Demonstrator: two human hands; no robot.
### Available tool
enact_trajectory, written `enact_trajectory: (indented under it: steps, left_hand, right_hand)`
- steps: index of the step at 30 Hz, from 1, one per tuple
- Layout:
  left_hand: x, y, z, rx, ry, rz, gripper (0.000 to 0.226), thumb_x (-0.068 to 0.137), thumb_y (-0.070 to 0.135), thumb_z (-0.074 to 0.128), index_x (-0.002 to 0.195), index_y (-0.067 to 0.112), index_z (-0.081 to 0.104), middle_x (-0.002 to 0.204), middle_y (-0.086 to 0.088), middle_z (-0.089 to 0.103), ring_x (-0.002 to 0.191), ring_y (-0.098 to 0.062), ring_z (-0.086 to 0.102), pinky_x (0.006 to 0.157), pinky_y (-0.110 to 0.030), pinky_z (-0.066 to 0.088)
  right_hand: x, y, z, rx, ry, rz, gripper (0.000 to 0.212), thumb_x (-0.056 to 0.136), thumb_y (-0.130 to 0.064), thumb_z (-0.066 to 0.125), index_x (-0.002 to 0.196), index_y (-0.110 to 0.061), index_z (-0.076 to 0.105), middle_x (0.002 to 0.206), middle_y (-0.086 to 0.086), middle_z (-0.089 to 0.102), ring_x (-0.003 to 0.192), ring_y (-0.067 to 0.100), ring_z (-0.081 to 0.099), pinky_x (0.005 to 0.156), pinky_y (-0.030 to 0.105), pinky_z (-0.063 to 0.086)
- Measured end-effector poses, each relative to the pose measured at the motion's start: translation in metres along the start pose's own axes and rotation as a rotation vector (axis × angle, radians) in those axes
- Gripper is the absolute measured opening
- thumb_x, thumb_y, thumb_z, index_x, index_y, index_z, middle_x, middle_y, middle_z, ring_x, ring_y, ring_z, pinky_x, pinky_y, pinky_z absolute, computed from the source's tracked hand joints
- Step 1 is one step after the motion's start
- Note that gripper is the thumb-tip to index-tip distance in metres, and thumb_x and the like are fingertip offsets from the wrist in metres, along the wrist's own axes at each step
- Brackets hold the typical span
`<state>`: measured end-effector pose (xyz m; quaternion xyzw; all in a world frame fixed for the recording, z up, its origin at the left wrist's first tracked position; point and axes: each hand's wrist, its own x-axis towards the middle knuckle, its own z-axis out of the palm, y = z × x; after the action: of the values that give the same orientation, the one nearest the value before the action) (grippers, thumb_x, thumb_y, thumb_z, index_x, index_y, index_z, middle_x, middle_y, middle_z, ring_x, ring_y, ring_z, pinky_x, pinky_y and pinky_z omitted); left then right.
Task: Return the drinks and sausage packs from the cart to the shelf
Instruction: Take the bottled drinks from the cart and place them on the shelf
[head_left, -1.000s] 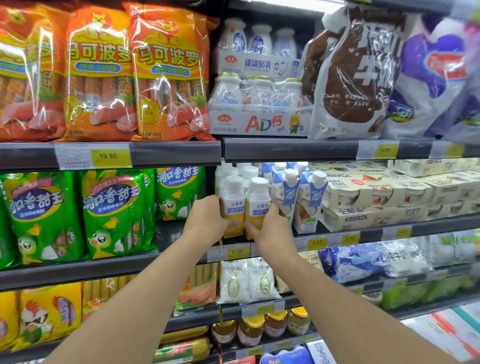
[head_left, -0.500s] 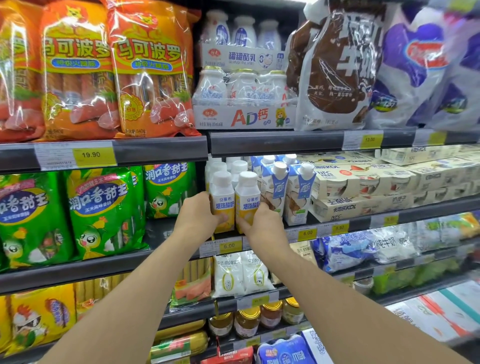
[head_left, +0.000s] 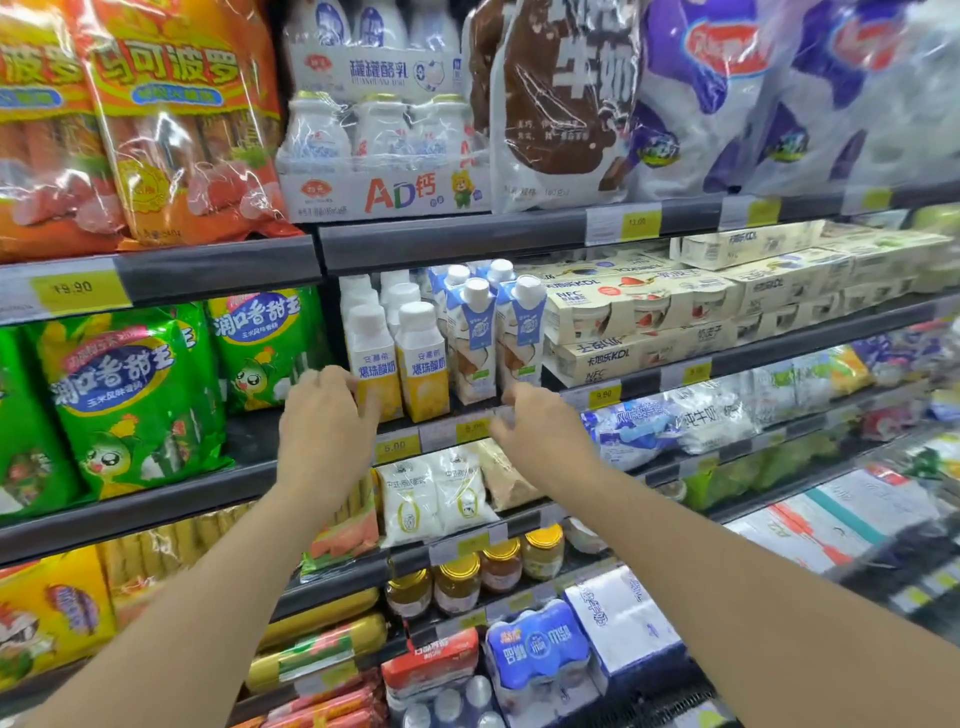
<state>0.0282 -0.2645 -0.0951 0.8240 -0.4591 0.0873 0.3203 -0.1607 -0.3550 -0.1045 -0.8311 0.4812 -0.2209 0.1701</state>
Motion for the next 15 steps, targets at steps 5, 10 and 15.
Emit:
enact_trajectory:
  steps: [5, 10, 15]
  left_hand:
    - [-0.034, 0.103, 0.02, 0.115, -0.389, 0.396, 0.029, 0.095, 0.027, 0.053, 0.121, 0.015, 0.057, 0.115, -0.005, 0.06, 0.105, -0.025, 0.057, 0.092, -0.041, 0.05]
    - [-0.076, 0.219, 0.074, 0.465, -0.716, 0.636, 0.047, 0.093, 0.044, 0.055, 0.13, 0.014, 0.051, 0.128, -0.01, 0.059, 0.114, -0.031, 0.057, 0.09, -0.037, 0.049]
    - [-0.137, 0.324, 0.126, 0.491, -0.804, 0.821, 0.038, 0.092, 0.036, 0.054, 0.116, 0.007, 0.056, 0.121, -0.014, 0.062, 0.108, -0.033, 0.06, 0.08, -0.034, 0.049]
  right_hand:
    - [-0.026, 0.091, -0.048, -0.224, -0.157, 0.032, 0.033, 0.093, -0.029, 0.057, 0.117, -0.007, 0.055, 0.12, 0.015, 0.056, 0.113, 0.035, 0.056, 0.088, 0.04, 0.048]
    - [-0.084, 0.199, -0.108, -0.374, -0.188, 0.12, 0.04, 0.093, -0.043, 0.054, 0.117, -0.011, 0.058, 0.121, 0.011, 0.058, 0.115, 0.034, 0.057, 0.084, 0.04, 0.047]
    - [-0.162, 0.31, -0.176, -0.508, -0.21, 0.252, 0.041, 0.094, -0.045, 0.055, 0.116, -0.01, 0.057, 0.122, 0.013, 0.054, 0.111, 0.034, 0.054, 0.091, 0.043, 0.048]
